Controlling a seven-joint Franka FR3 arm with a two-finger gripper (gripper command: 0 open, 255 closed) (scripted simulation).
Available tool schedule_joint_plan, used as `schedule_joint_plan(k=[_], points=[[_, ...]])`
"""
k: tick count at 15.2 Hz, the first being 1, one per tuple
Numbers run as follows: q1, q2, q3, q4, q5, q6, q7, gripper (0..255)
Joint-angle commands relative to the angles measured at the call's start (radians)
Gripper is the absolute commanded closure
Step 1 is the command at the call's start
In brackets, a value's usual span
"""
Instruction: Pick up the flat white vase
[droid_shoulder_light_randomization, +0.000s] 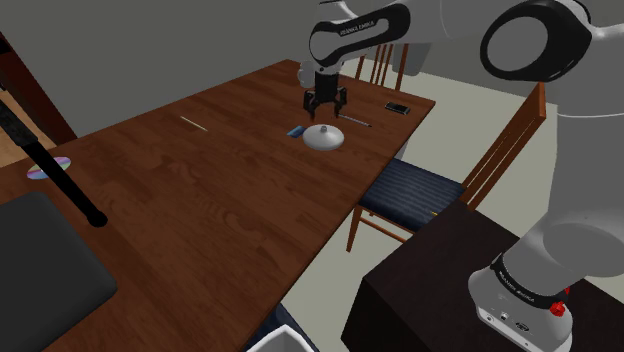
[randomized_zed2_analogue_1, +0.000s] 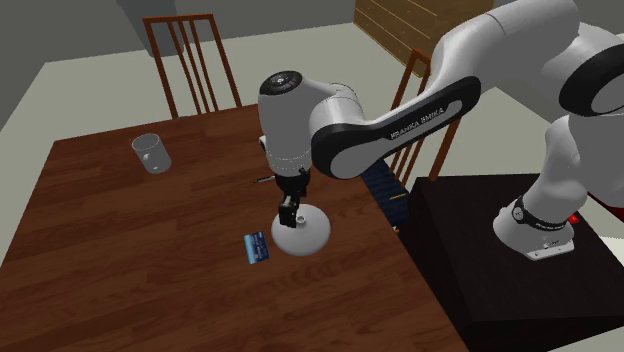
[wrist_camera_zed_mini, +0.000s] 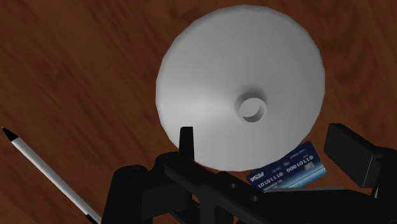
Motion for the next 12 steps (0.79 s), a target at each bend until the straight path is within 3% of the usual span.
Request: schedule_joint_plan(k=[1, 6, 7, 12], points=[[0.0, 0.01, -0.001, -0.011, -0.001, 0.022, 0.0, 0], [0.0, 0.027, -0.001, -0.034, -0.002, 0.061, 0.001, 0], [0.001, 0.026, -0.001, -0.036, -0.002, 0.062, 0.001, 255], [0.0, 0.025, -0.001, -0.037, -0.002, 0.062, 0.001, 255]])
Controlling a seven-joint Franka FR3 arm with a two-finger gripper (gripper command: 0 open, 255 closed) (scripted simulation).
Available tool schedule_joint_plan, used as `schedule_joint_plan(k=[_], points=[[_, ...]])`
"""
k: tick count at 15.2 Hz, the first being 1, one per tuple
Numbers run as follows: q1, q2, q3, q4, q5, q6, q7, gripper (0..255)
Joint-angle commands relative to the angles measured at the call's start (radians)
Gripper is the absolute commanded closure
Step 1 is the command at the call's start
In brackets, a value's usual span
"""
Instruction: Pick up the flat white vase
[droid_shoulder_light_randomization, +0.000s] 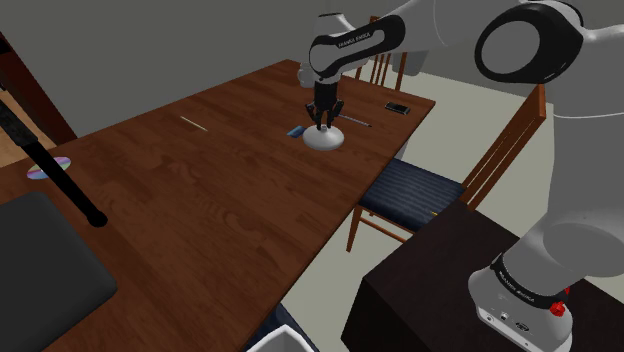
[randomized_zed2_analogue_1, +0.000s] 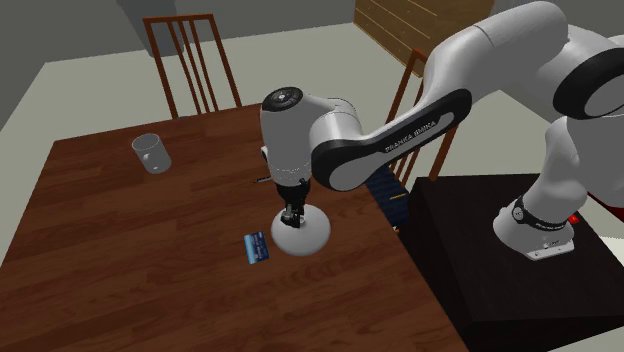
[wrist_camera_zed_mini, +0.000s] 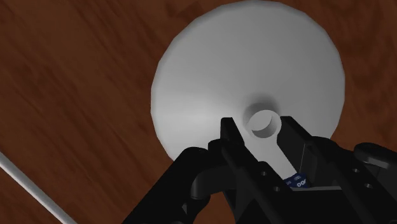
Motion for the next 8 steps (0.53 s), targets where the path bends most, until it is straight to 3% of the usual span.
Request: schedule_joint_plan(k=[1, 8], points=[[0.0, 0.0, 0.0, -0.001, 0.0, 0.0, 0.0, 255], [-0.001, -0.016, 0.001, 0.028, 0.001, -0.045, -0.001, 255]])
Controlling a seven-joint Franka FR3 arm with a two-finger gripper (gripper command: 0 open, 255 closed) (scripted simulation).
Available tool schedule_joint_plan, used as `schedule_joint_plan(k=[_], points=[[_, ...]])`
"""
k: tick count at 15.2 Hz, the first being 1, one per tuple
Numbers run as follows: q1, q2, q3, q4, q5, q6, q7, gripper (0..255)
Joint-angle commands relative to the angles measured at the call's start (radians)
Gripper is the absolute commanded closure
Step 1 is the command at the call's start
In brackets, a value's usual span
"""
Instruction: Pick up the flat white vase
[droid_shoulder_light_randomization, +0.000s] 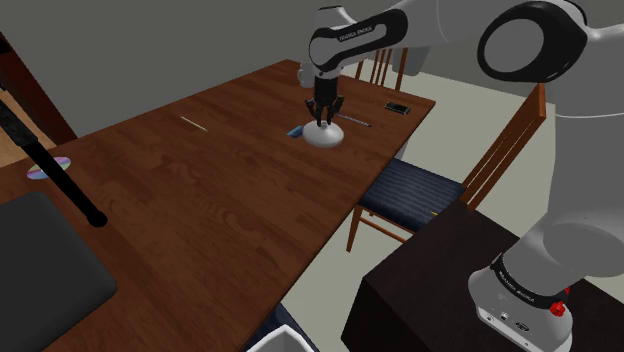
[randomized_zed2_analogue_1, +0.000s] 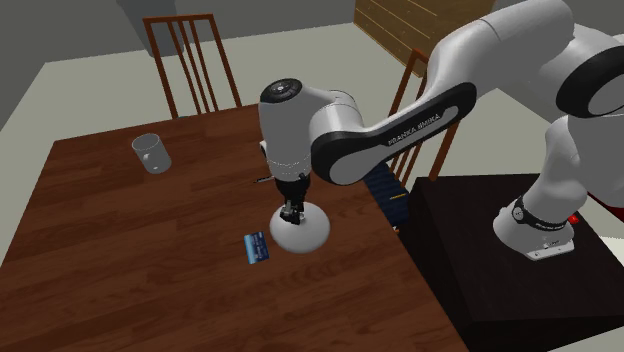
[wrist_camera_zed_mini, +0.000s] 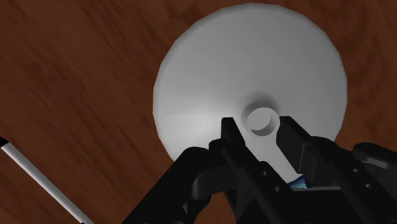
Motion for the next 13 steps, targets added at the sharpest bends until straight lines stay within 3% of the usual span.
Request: schedule_joint_plan(k=[1, 13], points=[[-0.001, -0.008, 0.0, 0.013, 0.001, -0.02, -0.002, 255], [-0.001, -0.037, 0.001, 0.104, 0.003, -0.141, -0.002, 255]])
